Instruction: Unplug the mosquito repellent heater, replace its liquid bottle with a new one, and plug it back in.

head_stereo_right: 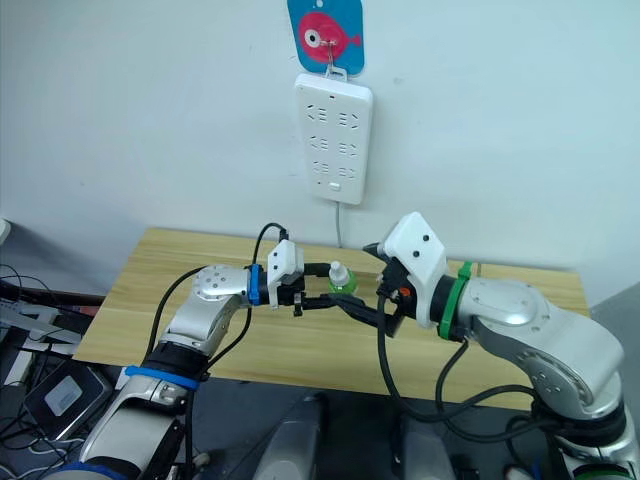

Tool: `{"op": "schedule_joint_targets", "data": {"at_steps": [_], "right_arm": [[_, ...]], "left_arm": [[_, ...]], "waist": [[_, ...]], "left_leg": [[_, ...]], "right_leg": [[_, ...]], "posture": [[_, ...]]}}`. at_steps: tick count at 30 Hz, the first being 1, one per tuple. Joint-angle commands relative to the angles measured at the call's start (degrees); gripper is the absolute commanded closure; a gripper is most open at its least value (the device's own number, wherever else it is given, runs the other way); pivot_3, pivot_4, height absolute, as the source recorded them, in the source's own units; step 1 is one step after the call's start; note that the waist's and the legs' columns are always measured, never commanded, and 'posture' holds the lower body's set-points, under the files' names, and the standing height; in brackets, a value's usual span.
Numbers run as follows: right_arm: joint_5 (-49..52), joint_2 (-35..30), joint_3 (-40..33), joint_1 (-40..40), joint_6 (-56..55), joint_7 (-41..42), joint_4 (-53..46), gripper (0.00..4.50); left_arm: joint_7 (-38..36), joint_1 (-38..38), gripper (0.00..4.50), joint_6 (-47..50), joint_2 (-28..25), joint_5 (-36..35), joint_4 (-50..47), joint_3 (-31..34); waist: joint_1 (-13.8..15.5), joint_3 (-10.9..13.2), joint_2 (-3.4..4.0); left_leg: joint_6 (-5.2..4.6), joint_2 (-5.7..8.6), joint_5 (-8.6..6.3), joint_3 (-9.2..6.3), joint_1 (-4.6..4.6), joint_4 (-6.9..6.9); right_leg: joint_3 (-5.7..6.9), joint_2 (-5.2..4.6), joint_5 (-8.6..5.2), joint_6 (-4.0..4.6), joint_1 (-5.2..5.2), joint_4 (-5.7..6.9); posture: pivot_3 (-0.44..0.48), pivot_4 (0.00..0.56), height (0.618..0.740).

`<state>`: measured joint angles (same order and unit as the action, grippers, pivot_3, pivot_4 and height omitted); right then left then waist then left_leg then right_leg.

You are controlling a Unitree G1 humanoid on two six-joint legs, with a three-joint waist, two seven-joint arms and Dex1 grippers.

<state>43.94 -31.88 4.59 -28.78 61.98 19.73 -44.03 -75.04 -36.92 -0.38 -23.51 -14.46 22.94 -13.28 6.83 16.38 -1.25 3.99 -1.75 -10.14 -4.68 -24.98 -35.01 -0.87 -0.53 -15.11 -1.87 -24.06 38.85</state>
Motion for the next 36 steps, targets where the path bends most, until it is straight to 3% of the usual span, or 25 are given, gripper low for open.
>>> {"op": "schedule_joint_targets", "data": {"at_steps": [1,5,8,11,17,22,29,33,36], "right_arm": [[-0.8,2.0,0.5,-1.0,-2.1,-0.3,0.6,0.00],[-1.1,4.7,0.1,0.5,-2.6,-1.9,1.1,0.00],[-2.7,3.8,-0.2,3.9,-4.8,-0.5,1.3,0.56],[-4.2,2.5,-0.6,7.6,-7.3,0.9,1.2,1.59],[-9.6,1.9,1.1,12.1,-14.2,3.0,4.5,1.59],[-18.2,6.4,7.5,10.8,-25.0,5.6,18.3,1.59],[-22.6,9.2,9.7,12.9,-33.5,9.2,23.6,1.59],[-22.5,9.9,9.1,13.3,-34.6,10.8,23.3,2.43],[-21.7,10.4,8.5,13.6,-34.3,11.9,22.8,3.36]], "left_arm": [[-4.5,-3.8,2.27,0.6,0.6,-1.4,1.1,0.0],[-6.9,-6.6,2.27,-1.6,1.9,-0.4,4.6,-0.1],[-7.1,-7.9,2.27,-2.2,3.1,-0.2,6.6,0.6],[-7.6,-8.2,2.27,-2.3,3.7,-0.3,7.3,0.9],[-8.1,-8.0,2.27,-1.8,3.9,-0.7,6.7,1.2],[-7.8,-7.7,2.27,-1.3,4.0,-0.9,6.0,1.4],[-7.3,-7.1,2.27,-0.4,3.9,-0.8,4.7,1.8],[-7.3,-6.6,2.27,-0.2,3.6,-0.7,4.4,1.8],[-7.2,-6.3,2.27,-0.2,3.4,-0.6,4.3,1.9]], "waist": [[-0.1,0.0,-0.01],[-0.9,0.0,-0.02],[-1.2,-0.1,-0.06],[-1.8,-0.1,-0.07],[-3.0,-0.1,-0.10],[-4.3,-0.2,-0.14],[-4.1,-0.2,-0.14],[-4.0,-0.2,-0.14],[-4.0,-0.2,-0.14]], "left_leg": [[0.00,0.00,0.00,-0.01,0.00,0.00],[0.00,0.00,0.00,0.01,0.00,0.00],[0.00,0.00,0.00,-0.01,0.00,0.00],[0.00,0.01,0.00,-0.01,-0.01,-0.01],[-0.01,0.01,0.01,-0.02,0.04,-0.04],[-0.05,-0.02,0.04,-0.02,0.10,-0.04],[-0.05,-0.02,0.05,-0.04,0.07,-0.03],[-0.04,-0.02,0.05,-0.06,0.08,-0.05],[-0.04,-0.02,0.05,-0.06,0.09,-0.06]], "right_leg": [[0.01,0.00,0.00,0.00,0.00,0.00],[-0.02,0.00,0.01,0.01,0.00,-0.01],[0.01,0.00,0.01,0.02,0.00,0.01],[0.01,0.00,0.02,0.03,0.00,0.02],[-0.01,0.00,0.00,-0.01,0.01,0.10],[-0.02,0.05,-0.01,-0.03,0.02,0.14],[-0.01,0.03,0.05,0.06,0.01,0.15],[0.00,0.04,0.03,0.03,0.02,0.18],[-0.02,0.04,0.03,0.03,0.03,0.19]], "posture": [[0.213,0.217,0.740],[0.200,0.206,0.740],[0.194,0.202,0.740],[0.191,0.198,0.740],[0.198,0.200,0.740],[0.198,0.200,0.740],[0.225,0.214,0.740],[0.229,0.221,0.740],[0.231,0.225,0.740]]}}
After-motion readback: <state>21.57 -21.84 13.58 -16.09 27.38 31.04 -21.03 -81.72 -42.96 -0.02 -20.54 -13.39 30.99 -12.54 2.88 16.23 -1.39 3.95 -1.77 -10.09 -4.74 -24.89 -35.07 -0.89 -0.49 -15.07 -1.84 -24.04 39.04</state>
